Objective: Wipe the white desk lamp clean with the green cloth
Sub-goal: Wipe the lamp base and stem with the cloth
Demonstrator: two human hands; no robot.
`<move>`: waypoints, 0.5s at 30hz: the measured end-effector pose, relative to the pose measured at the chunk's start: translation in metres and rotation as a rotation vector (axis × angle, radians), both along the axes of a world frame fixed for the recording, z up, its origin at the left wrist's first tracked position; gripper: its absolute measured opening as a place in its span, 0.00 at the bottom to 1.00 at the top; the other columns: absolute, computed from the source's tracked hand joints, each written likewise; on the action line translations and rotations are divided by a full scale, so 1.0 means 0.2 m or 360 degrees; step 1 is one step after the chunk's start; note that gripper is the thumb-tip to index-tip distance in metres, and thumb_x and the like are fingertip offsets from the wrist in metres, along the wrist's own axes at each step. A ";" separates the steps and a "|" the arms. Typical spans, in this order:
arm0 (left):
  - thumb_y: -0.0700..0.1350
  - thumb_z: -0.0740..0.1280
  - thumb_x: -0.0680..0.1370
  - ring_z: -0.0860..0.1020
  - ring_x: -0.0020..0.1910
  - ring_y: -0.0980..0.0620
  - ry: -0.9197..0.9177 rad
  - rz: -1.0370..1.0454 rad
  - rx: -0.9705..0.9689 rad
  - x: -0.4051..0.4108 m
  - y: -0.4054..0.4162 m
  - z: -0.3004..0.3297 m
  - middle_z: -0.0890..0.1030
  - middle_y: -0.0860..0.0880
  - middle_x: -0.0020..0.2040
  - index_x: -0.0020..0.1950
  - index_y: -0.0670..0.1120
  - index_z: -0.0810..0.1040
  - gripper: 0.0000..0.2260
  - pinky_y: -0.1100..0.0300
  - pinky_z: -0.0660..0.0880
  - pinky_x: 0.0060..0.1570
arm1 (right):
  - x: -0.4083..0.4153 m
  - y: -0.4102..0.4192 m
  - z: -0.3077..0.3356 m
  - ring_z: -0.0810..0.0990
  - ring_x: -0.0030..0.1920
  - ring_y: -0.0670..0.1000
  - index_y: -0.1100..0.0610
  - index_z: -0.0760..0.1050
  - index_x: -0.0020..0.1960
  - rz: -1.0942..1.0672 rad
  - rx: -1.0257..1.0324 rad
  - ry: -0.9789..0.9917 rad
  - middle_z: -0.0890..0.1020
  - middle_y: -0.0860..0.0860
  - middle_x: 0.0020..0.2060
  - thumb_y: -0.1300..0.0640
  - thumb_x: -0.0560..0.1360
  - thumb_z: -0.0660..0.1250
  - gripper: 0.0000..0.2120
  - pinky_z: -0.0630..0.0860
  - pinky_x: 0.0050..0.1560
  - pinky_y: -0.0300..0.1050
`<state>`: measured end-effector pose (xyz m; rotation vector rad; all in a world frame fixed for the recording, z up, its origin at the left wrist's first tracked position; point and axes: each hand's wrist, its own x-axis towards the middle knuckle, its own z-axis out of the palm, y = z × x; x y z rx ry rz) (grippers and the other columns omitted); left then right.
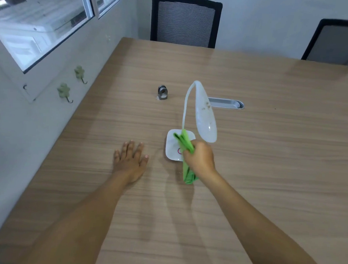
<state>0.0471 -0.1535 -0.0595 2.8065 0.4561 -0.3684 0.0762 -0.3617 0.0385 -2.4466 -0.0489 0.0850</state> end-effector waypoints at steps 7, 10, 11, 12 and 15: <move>0.59 0.44 0.79 0.44 0.79 0.51 -0.0212 -0.0018 0.0049 -0.13 0.12 -0.04 0.48 0.52 0.80 0.78 0.55 0.48 0.27 0.45 0.41 0.76 | 0.15 0.32 0.01 0.75 0.59 0.62 0.67 0.73 0.61 0.0058 -0.0660 -0.0034 0.73 0.61 0.61 0.69 0.76 0.60 0.14 0.76 0.54 0.54; 0.59 0.45 0.79 0.47 0.79 0.51 -0.0332 -0.0001 0.0091 -0.17 0.16 -0.07 0.52 0.52 0.80 0.77 0.54 0.53 0.27 0.45 0.43 0.76 | 0.19 0.41 -0.02 0.69 0.64 0.63 0.67 0.72 0.62 0.0086 -0.0772 0.0049 0.69 0.62 0.65 0.70 0.76 0.57 0.15 0.75 0.56 0.54; 0.59 0.45 0.79 0.48 0.79 0.51 -0.0358 -0.0004 0.0102 -0.17 0.16 -0.07 0.53 0.52 0.80 0.77 0.54 0.54 0.27 0.45 0.44 0.76 | 0.19 0.44 -0.03 0.68 0.65 0.63 0.67 0.72 0.62 0.0104 -0.0775 0.0090 0.69 0.62 0.65 0.70 0.77 0.56 0.16 0.74 0.58 0.55; 0.59 0.46 0.79 0.49 0.79 0.51 -0.0375 -0.0004 0.0118 -0.16 0.16 -0.08 0.54 0.51 0.79 0.77 0.54 0.54 0.27 0.45 0.44 0.76 | 0.19 0.46 -0.05 0.67 0.65 0.64 0.67 0.72 0.62 0.0117 -0.0775 0.0109 0.69 0.63 0.65 0.70 0.77 0.55 0.16 0.73 0.59 0.56; 0.60 0.46 0.78 0.51 0.78 0.51 -0.0432 0.0021 0.0155 -0.17 0.15 -0.09 0.56 0.51 0.79 0.77 0.55 0.56 0.27 0.45 0.47 0.76 | 0.16 0.52 -0.09 0.70 0.62 0.64 0.67 0.73 0.61 0.0166 -0.0810 0.0061 0.71 0.63 0.63 0.70 0.76 0.55 0.15 0.74 0.58 0.56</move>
